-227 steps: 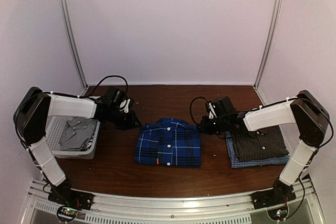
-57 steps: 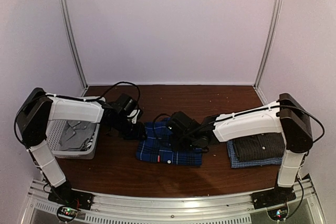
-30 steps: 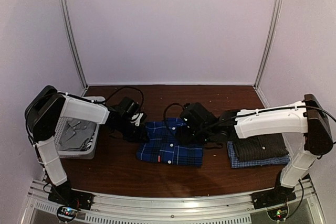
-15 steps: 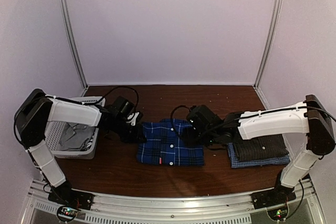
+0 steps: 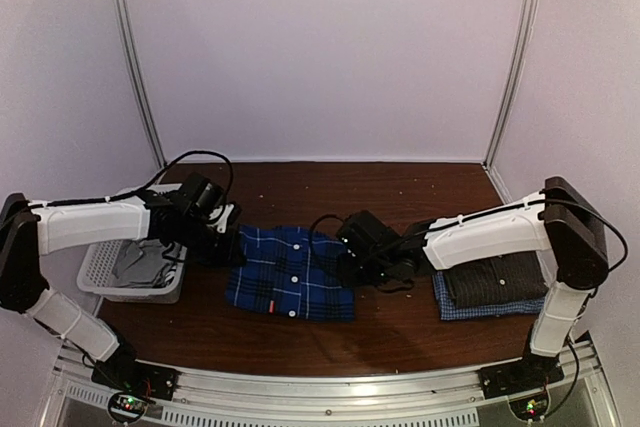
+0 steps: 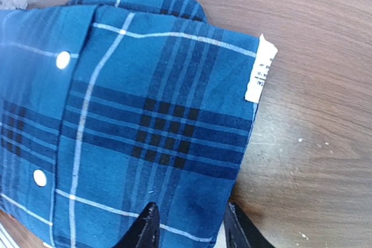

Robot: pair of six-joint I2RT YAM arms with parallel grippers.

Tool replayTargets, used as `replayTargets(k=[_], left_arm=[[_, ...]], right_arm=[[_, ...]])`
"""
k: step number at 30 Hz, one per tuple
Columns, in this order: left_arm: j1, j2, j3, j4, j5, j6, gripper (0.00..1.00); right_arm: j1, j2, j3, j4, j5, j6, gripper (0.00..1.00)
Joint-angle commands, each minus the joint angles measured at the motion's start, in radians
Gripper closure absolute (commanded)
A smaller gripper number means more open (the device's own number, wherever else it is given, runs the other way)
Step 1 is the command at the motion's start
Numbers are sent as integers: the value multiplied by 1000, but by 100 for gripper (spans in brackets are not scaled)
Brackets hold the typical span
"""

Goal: Fold and stack the long sleeve shirts
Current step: Pick up the square-folded shirt from the center of the board, then turn over the square-folded shirt at the center of the board.

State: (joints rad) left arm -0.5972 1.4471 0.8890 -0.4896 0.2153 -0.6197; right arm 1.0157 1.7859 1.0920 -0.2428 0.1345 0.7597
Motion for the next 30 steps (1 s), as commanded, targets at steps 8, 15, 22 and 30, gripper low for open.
replayTargets(k=[8,15,22,30], left_arm=[[39,-84,71,-144,-56,95,100],[43,-89,154,-205,-32,125,100],[43,-94,273,-247,22,135,100],[43,-39,398,-262,90,148,100]], right_arm=[[24,157,158,6,-17,-3,72],[33,262,269,8,-44,-5,75],[45,376,397,76,-110,9,76],[62,529,574,291,-228,89,76]])
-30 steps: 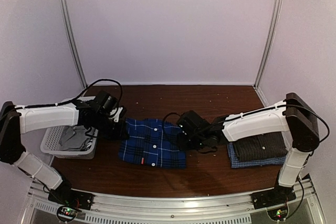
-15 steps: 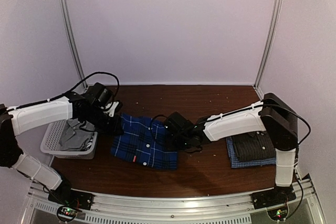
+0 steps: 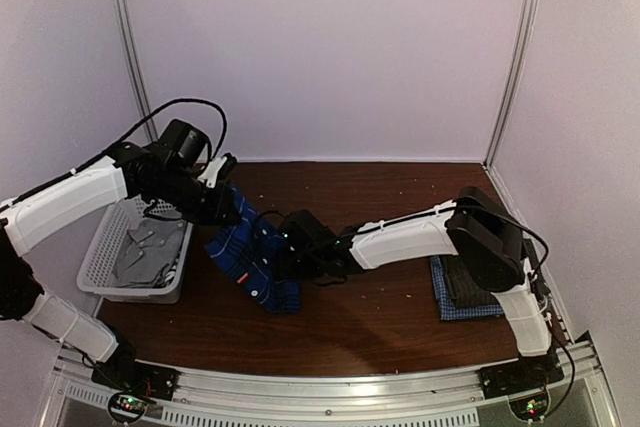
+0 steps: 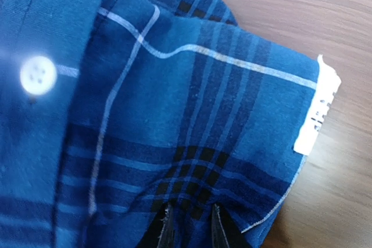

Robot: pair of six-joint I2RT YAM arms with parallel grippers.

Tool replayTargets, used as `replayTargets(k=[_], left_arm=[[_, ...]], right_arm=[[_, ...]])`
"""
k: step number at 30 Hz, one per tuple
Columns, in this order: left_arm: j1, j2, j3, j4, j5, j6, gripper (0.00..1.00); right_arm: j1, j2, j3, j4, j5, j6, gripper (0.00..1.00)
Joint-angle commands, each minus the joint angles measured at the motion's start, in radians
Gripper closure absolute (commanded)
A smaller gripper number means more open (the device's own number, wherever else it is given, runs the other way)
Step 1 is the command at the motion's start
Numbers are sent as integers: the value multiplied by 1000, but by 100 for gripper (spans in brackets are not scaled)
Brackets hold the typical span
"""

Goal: Fold and stack the long sleeve shirts
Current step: Turn over the square-folded shirt at the center of the board.

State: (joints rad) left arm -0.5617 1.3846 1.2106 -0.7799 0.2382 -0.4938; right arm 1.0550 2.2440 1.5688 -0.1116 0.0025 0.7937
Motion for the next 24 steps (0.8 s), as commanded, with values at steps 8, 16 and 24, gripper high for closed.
replayTargets(k=[8,16,24], left_arm=[[8,112,122,79,145,17,100],[8,186,205,113,153,7,100],[8,274,290,113,186,17,100]], right_arm=[[30,216,263,331,-217,131,74],[36,251,259,506,-311,265,74],[55,218,205,613,-303,361,75]])
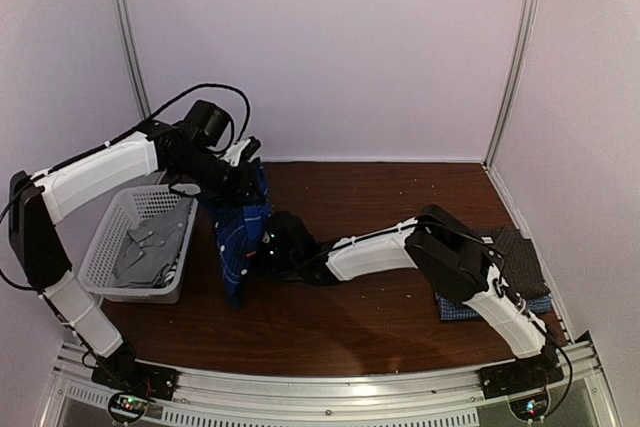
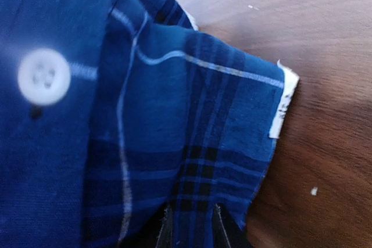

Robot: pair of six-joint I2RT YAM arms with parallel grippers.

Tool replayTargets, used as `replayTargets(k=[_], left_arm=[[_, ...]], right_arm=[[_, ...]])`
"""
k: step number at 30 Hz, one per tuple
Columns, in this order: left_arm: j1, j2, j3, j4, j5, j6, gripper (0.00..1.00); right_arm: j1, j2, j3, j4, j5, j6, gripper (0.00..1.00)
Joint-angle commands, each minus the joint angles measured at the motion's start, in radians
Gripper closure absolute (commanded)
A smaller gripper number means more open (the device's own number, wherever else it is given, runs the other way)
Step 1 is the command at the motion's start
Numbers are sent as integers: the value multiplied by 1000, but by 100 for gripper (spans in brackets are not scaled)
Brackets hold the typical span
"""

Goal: Fold and stack the long sleeve shirts
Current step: Turn over the square-folded shirt at the center of the board.

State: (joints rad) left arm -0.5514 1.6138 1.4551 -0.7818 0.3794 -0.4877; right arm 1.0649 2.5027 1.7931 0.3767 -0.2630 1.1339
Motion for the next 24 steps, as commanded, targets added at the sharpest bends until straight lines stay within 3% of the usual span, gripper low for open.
replayTargets(k=[1,17,24], left_arm=[[-2,51,42,120,49,10,100],[-5,109,-30,205,105,0,100],[-71,213,9,256,128,-19,100]], right_arm=[[46,-52,-44,136,-27,21,75],[6,-363,-536,152,201,-60,74],[-44,-646,-739,-26,258,-139,67]])
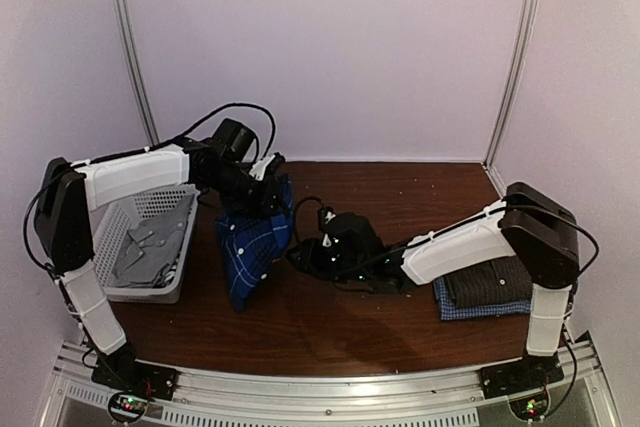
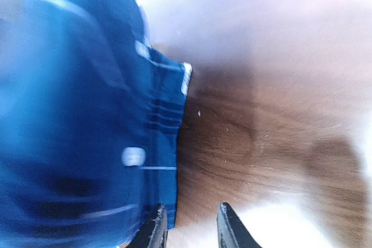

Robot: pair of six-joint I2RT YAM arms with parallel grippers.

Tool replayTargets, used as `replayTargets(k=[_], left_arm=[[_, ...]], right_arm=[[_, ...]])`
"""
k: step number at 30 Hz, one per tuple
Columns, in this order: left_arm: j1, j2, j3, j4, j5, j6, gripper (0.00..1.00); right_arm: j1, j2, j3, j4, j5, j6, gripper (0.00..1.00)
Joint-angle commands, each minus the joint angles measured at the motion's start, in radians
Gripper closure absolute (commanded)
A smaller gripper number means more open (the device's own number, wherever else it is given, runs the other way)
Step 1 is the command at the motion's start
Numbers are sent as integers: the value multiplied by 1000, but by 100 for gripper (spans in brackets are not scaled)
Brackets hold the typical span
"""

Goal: Fold and stack the long sleeve shirts
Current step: Turn over the square-folded shirt at the center of the board, then smooth out the square-folded shirt at the center of the board.

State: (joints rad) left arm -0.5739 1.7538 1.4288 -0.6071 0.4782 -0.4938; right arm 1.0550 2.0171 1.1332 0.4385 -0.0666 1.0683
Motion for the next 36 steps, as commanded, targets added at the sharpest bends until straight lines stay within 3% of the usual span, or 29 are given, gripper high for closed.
replayTargets(k=[1,6,10,14,19,26,31,36], left_arm=[[-64,99,48,90,27,-18,100],[-200,287,181,155,-14,-107,99],[-286,426,335,133,-64,-169,54],[-282,373,334,121,-134,-160,33],[-227,207,186,123,-213,-156,31],[-109,-44,-131,154,-246,-145,33],[-46,-115,-259,159,-242,-118,33],[-40,-126,-291,157,-257,-103,34]], right_arm=[[-43,-214,-112,-145,97,-82,66],[-92,-483,-276,-334,200,-134,51],[-130,-623,-375,-414,240,-141,40],[-133,-630,-381,-430,217,-174,34],[-122,-512,-296,-496,170,-245,35],[-86,-399,-217,-556,147,-289,50],[-58,-377,-216,-608,162,-291,55],[-33,-353,-225,-610,160,-283,54]])
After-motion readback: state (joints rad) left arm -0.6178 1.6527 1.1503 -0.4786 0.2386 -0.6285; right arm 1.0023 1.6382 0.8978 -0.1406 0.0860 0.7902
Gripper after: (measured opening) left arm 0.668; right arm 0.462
